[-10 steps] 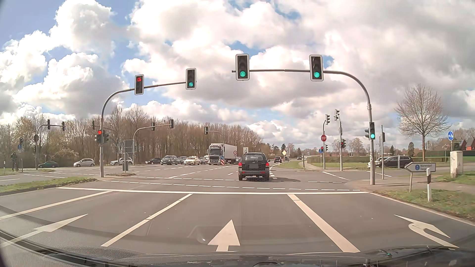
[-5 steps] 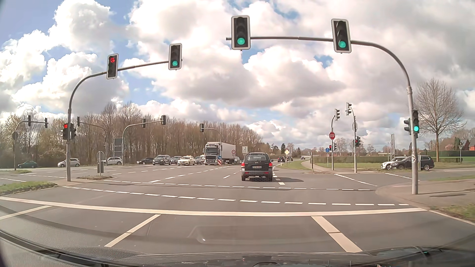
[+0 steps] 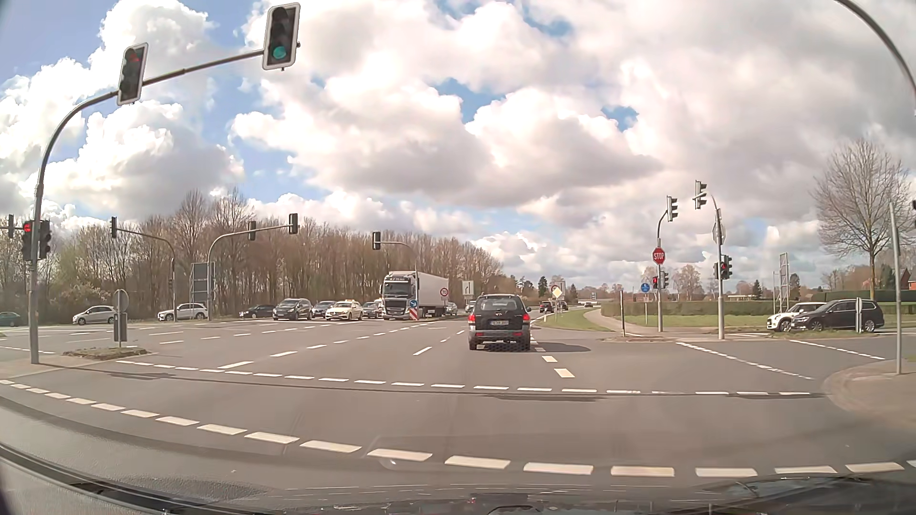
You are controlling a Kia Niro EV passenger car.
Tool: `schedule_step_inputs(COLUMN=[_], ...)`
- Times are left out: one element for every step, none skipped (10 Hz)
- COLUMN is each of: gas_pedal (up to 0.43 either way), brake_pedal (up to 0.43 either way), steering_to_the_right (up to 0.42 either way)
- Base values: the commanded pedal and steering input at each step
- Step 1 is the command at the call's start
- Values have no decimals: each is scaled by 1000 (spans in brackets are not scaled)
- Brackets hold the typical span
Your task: Follow the waypoints while adhering to traffic rules and regulations
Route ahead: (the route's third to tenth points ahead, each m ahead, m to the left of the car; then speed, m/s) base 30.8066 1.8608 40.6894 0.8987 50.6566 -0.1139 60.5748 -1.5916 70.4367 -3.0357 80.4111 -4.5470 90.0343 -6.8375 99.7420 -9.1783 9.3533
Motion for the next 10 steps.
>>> schedule_step_inputs(gas_pedal=[228, 220, 209, 209, 209, 197, 197, 197, 197, 197], brake_pedal=[0, 0, 0, 0, 0, 0, 0, 0, 0, 0], steering_to_the_right=[8, 8, 8, 8, 8, 8, 11, 13, 13, 13])
